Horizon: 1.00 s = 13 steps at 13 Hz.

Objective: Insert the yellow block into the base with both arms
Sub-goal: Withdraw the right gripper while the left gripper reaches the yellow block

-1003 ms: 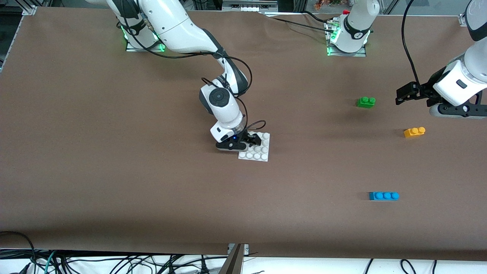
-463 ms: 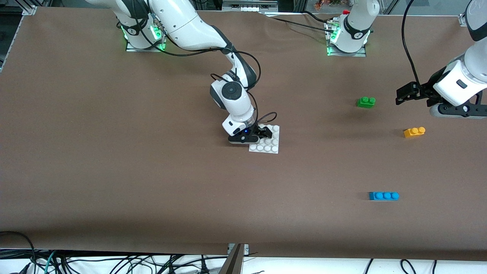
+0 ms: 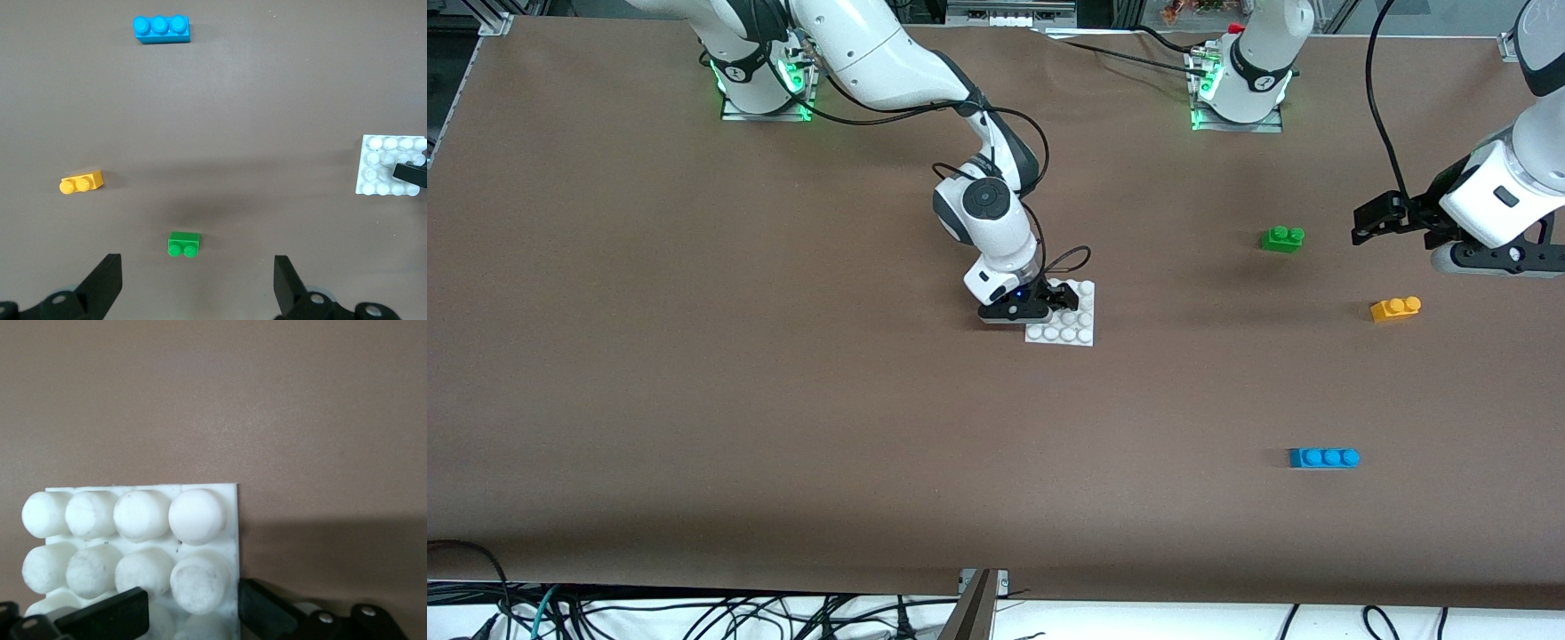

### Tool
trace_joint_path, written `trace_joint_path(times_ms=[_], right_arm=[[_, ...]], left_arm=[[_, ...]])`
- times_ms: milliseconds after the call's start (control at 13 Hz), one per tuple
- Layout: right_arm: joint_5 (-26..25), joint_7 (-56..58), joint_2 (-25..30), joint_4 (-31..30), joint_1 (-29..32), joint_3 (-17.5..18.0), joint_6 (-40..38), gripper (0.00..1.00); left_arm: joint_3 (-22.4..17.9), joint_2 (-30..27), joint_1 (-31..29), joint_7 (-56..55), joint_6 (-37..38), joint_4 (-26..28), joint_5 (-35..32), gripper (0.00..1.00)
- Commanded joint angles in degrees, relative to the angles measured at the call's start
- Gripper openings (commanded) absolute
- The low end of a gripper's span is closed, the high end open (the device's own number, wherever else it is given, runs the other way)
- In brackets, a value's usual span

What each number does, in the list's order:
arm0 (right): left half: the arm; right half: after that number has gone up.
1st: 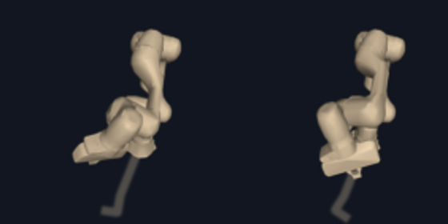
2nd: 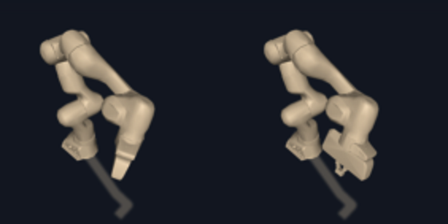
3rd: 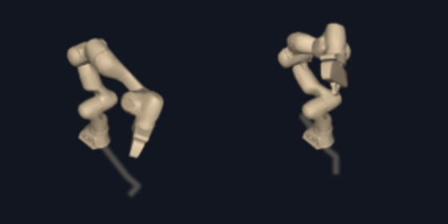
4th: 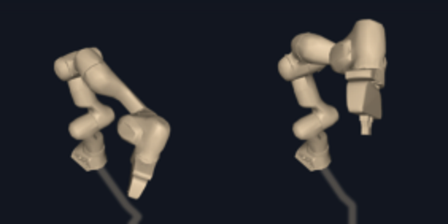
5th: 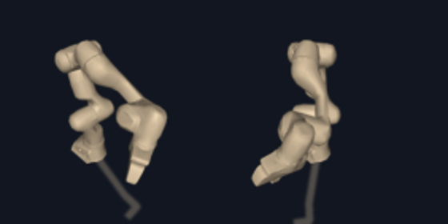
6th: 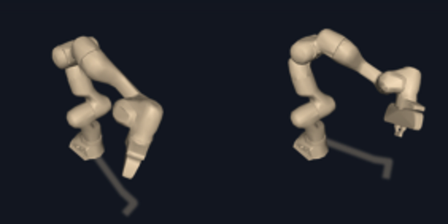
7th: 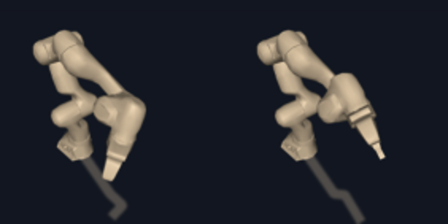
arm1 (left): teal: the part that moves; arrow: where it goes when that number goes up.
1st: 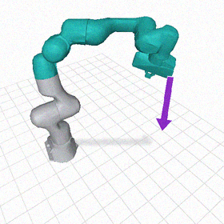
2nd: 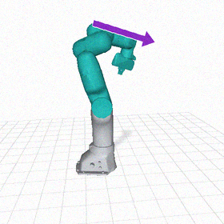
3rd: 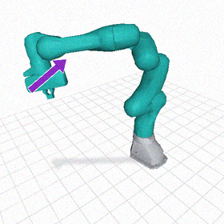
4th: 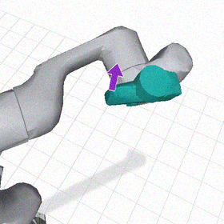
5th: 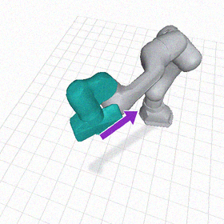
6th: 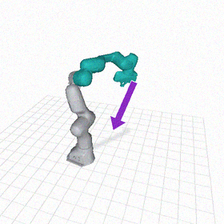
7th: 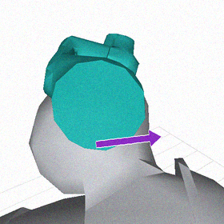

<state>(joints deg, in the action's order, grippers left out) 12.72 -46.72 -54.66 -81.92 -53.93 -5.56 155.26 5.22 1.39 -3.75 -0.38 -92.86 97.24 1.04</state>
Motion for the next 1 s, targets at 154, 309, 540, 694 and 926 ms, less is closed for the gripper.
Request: trace_joint_path(times_ms=[154,309,540,694,926], right_arm=[[1.3,-0.5,-1.1,3.6,0.4,-0.5,-0.2,0.95],[2.7,-0.1,0.1,4.0,1.3,-0.7,-0.9,1.00],[2.1,1.0,3.8,4.8,2.9,-2.6,-9.6,1.00],[2.5,5.6,9.3,3.4,5.7,-2.7,-16.9,1.00],[1.9,10.3,18.8,-0.2,11.9,-3.0,-28.7,1.00]], left_arm=[[0.3,0.0,-0.4,-0.3,0.7,-0.2,-0.7,1.00],[0.3,0.0,-0.4,-0.3,0.7,-0.2,-0.7,1.00],[0.3,0.0,-0.4,-0.3,0.7,-0.2,-0.7,1.00],[0.3,0.0,-0.4,-0.3,0.7,-0.2,-0.8,1.00],[0.3,0.0,-0.5,-0.1,0.7,0.4,-0.8,1.00]])
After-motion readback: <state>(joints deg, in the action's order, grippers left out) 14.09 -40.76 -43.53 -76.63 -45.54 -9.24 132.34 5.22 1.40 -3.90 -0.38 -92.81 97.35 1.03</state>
